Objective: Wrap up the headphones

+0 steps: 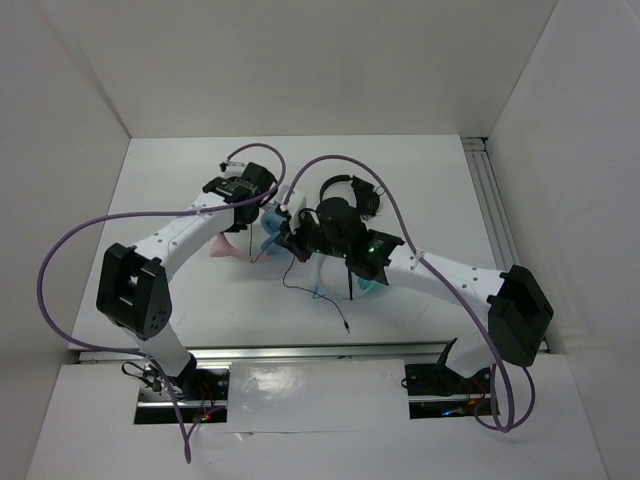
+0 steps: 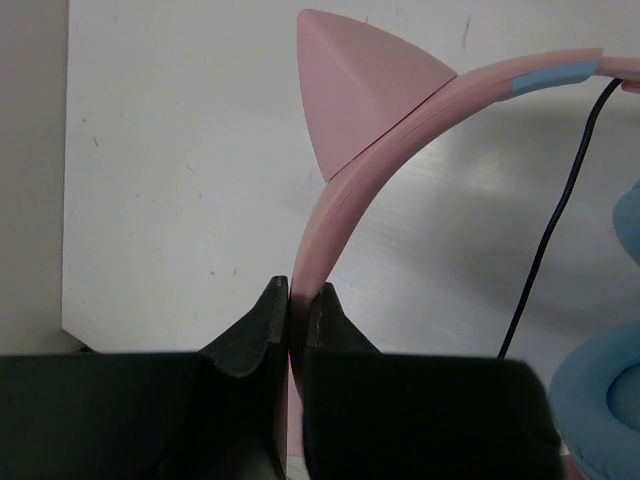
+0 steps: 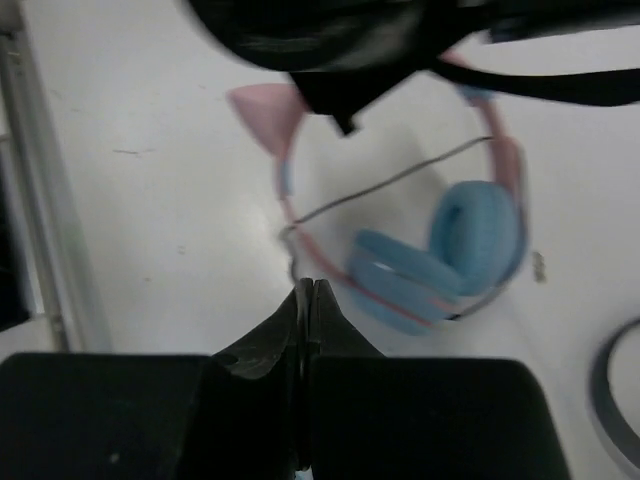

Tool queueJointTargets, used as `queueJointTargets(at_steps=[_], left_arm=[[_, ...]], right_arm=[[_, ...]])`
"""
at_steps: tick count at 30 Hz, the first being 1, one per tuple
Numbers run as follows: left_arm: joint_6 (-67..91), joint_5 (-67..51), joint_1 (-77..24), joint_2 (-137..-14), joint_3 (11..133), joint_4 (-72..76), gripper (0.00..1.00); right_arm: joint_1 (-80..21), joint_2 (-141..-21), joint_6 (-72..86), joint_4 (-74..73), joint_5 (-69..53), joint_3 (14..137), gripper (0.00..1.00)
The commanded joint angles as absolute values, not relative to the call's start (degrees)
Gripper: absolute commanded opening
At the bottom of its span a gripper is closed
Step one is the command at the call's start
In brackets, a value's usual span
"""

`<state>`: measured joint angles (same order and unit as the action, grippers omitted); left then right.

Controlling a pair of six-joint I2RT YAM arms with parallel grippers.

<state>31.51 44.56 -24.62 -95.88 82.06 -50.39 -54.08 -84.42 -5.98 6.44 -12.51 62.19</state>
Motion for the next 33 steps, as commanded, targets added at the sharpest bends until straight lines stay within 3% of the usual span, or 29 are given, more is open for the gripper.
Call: queueJointTargets(at_steps=[1, 7, 11, 17, 23, 29, 33], left_arm=[[31.1, 43.4, -25.9, -92.1, 79.4, -51.3, 0.00], [30.5, 40.0, -31.3, -84.5, 70.8, -54.1, 0.00], [32.3, 38.5, -40.0, -79.2, 67.8, -57.8, 0.00], [34.2, 36.6, -50.1, -74.5, 70.7, -65.6, 0.00], [31.2, 27.8, -50.1, -67.9, 73.9, -66.9, 0.00], [25.9, 21.3, -50.1, -62.1, 75.1, -65.0, 0.00], [23.8, 19.0, -50.1, -59.8, 76.6, -63.9, 0.00]], right_arm=[[-51.9, -82.1, -12.4, -3.0, -5.0, 65.5, 0.00], [-49.4, -79.4, -13.8, -1.5, 4.0, 63.3, 0.00], [-45.7, -79.4, -13.8, 0.5, 4.7, 63.9, 0.00], [-42.8, -81.0, -14.9, 0.5, 5.8, 65.7, 0.00], [-40.6, -81.6, -16.8, 1.2, 8.6, 66.2, 0.03], [-36.6, -82.6, -14.4, 4.9, -8.7, 65.0, 0.14], [-35.1, -88.0, -7.9, 9.0, -29.9, 65.1, 0.19]])
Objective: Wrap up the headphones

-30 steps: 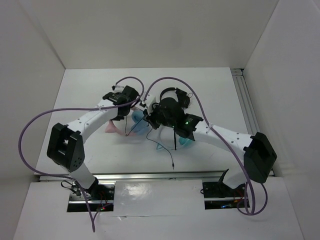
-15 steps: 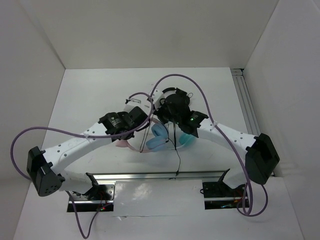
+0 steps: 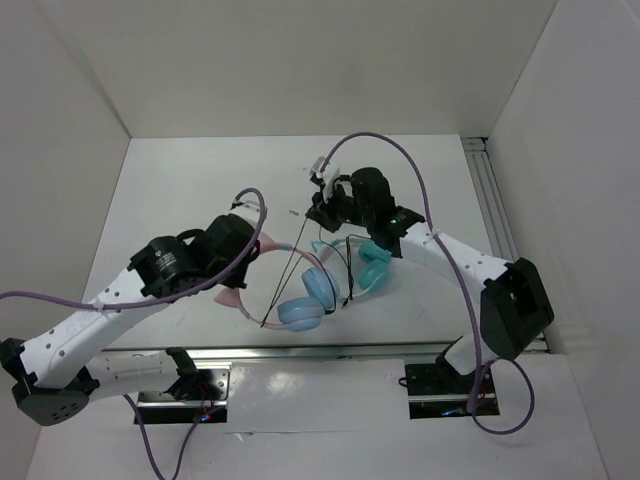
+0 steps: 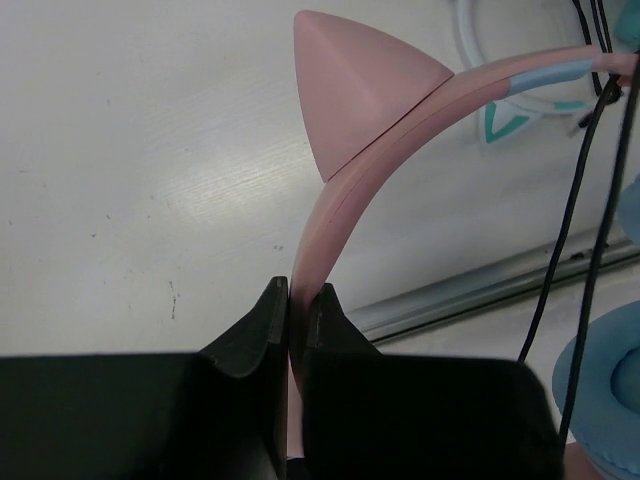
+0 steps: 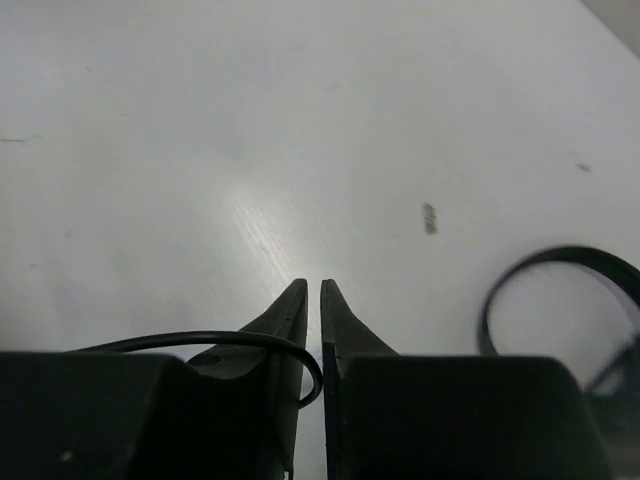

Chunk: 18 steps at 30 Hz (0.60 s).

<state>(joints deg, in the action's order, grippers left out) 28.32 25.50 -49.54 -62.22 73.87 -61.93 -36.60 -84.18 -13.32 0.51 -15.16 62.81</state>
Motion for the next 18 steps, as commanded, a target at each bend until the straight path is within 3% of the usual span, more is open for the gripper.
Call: queueJointTargets(at_steps=[1, 7, 14, 18], left_arm=[[23.8, 19.0, -50.1, -59.8, 78.0, -63.9, 0.00], [27.3, 26.3, -50.1, -59.2, 84.0, -67.3, 0.00], [35.6, 38.5, -50.1, -64.9, 99.1, -78.2, 0.00], [36.1, 39.4, -48.7, -65.6, 103.4, -78.2, 0.00]], right_arm=[[-35.1, -89.5, -6.2, 10.9, -37.0, 65.6, 0.16], [-39.2, -99.5, 8.6, 35.4, -45.7, 60.0, 0.00], [-40.4, -112.1, 24.2, 59.5, -46.3, 58.7, 0.02], [-42.2, -118.7, 30.5, 67.8, -46.3, 61.1, 0.11]])
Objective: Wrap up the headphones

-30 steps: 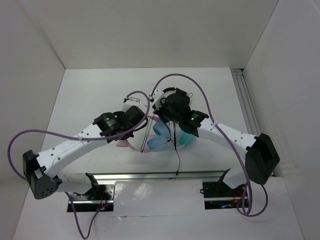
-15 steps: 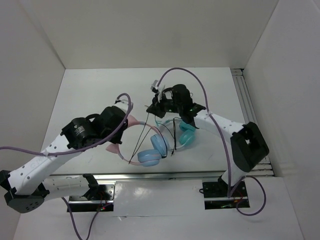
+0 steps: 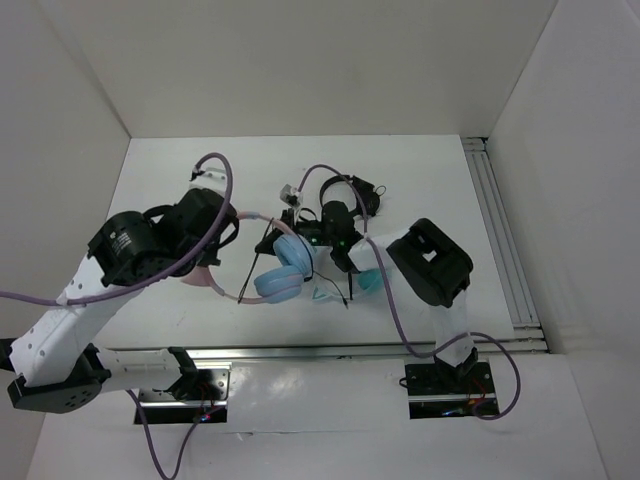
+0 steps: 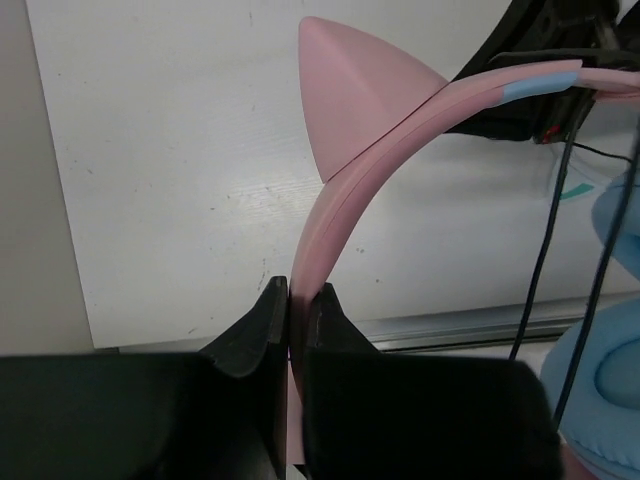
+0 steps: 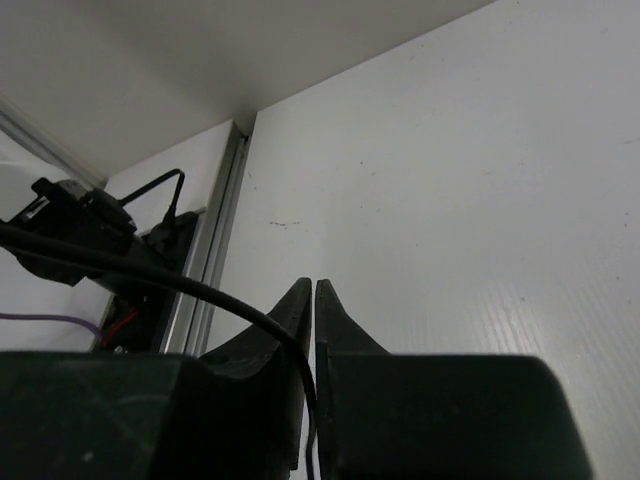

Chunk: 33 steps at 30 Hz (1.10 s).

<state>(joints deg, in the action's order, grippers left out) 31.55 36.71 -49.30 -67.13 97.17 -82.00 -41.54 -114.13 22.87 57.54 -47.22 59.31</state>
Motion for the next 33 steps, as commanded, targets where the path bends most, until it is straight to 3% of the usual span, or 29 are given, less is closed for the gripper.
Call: queueJointTargets(at_steps=[1, 6, 11, 15, 19, 24, 33], left_arm=[[36.1, 39.9, -48.7, -66.3, 104.0, -78.2, 0.00], [37.2, 39.9, -48.7, -69.7, 108.9, -76.6, 0.00], [39.5, 40.8, -47.5, -69.7, 112.1, -71.2, 0.00], [39.5, 40.8, -46.3, -71.2, 114.3, -68.6, 0.00], [40.9, 42.0, -45.2, -72.6, 114.9, -68.1, 0.00], [41.0, 42.0, -44.0, -72.6, 114.3, -66.4, 0.00], [42.0, 41.4, -44.0, -73.1, 113.1, -66.4, 0.00]], right_arm=[[-42.2, -119.7, 32.8, 71.0, -45.8, 61.1, 0.12], [-44.5, -126.3, 38.5, 78.0, -45.8, 64.2, 0.23], [-44.5, -129.0, 40.6, 81.7, -44.6, 64.3, 0.24], [-45.0, -129.0, 40.1, 82.3, -43.9, 62.9, 0.02], [-45.0, -129.0, 38.9, 80.9, -43.4, 61.8, 0.00], [-44.5, -130.1, 39.5, 83.0, -43.4, 60.5, 0.16], [-43.9, -131.7, 39.6, 83.0, -43.4, 61.1, 0.20]])
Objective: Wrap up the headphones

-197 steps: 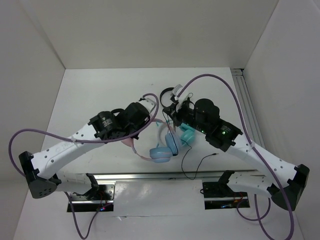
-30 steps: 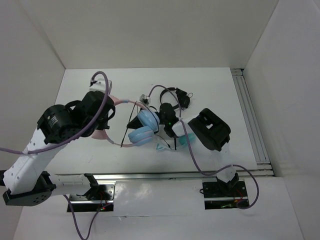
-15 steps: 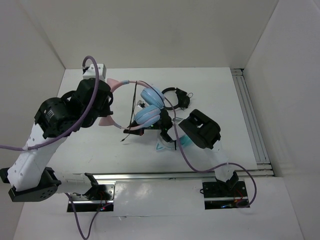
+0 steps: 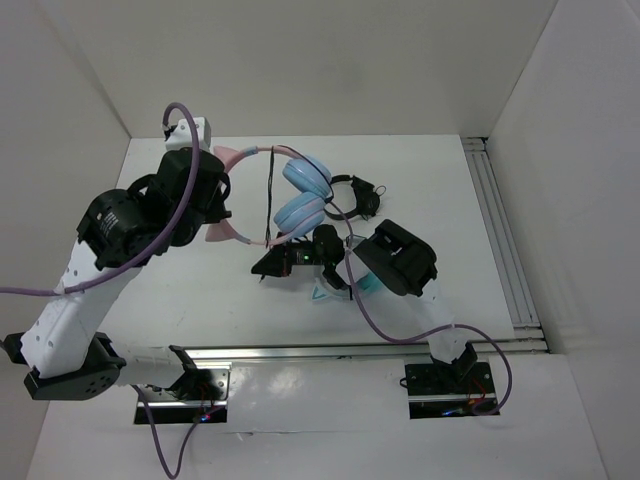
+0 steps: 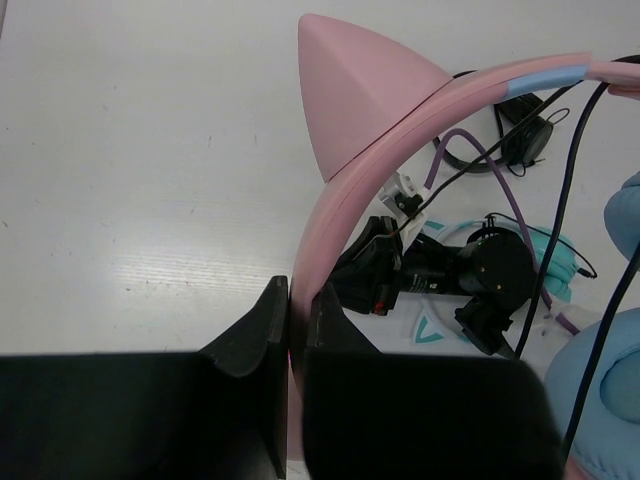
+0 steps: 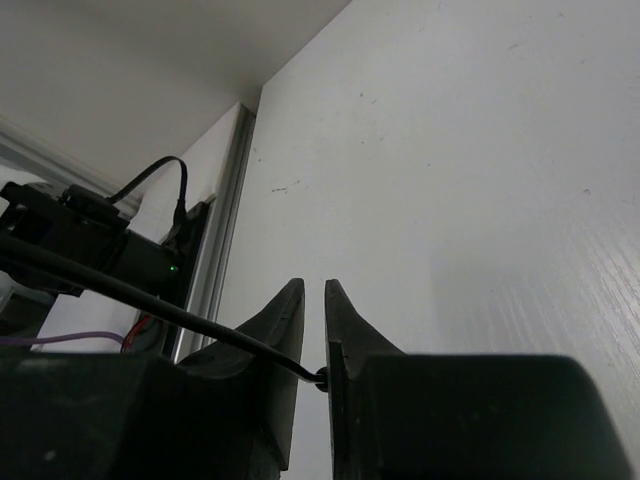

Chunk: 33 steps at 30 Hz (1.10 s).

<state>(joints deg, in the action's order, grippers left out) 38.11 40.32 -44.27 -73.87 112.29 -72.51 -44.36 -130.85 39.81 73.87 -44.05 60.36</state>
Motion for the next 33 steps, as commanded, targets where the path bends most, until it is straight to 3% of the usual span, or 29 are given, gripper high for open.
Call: queueJointTargets(at_steps=[1, 18, 20, 33], left_arm=[[42.0, 41.4, -44.0, -73.1, 113.1, -66.4, 0.00], [42.5, 42.6, -42.5, -73.0, 111.4, -65.8, 0.00], [43.1, 42.6, -41.9, -72.5, 111.4, -65.8, 0.00], [43.9, 45.3, -41.4, -71.5, 110.3, -65.2, 0.00]], right_arm=[[-43.9, -131.7, 39.6, 82.4, -43.4, 61.1, 0.22], [-43.9, -134.0, 40.1, 84.2, -43.9, 58.5, 0.30], [-43.9, -134.6, 40.1, 84.2, -43.9, 58.5, 0.36], [-43.9, -134.6, 40.1, 83.4, -44.6, 58.0, 0.39]])
